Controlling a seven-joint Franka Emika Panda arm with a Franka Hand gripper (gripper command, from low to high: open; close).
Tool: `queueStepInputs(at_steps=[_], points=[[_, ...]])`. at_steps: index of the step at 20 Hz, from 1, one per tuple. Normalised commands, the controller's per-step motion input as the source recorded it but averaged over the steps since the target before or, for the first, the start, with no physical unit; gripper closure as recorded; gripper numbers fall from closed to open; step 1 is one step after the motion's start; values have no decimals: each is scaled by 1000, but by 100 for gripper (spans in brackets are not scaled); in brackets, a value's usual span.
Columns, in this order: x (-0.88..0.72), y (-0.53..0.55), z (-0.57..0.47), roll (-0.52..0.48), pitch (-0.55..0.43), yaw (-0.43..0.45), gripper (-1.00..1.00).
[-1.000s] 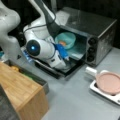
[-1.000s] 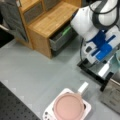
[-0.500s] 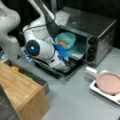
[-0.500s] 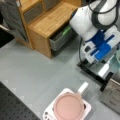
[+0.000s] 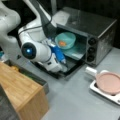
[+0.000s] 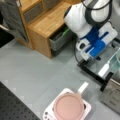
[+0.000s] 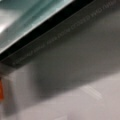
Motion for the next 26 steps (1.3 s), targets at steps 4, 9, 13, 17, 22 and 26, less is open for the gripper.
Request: queueStepInputs(at_steps=[4,9,13,17,22,26], points=[[128,17,426,-54,220,120,-100],[73,124,393,-123,169,84,-100],[58,246,357,-168,135,53,-100],[92,301,233,-167,81,28,-100],[123,323,114,-214,52,-84,-100],[106,254,-21,-213,-3,-155,-100]])
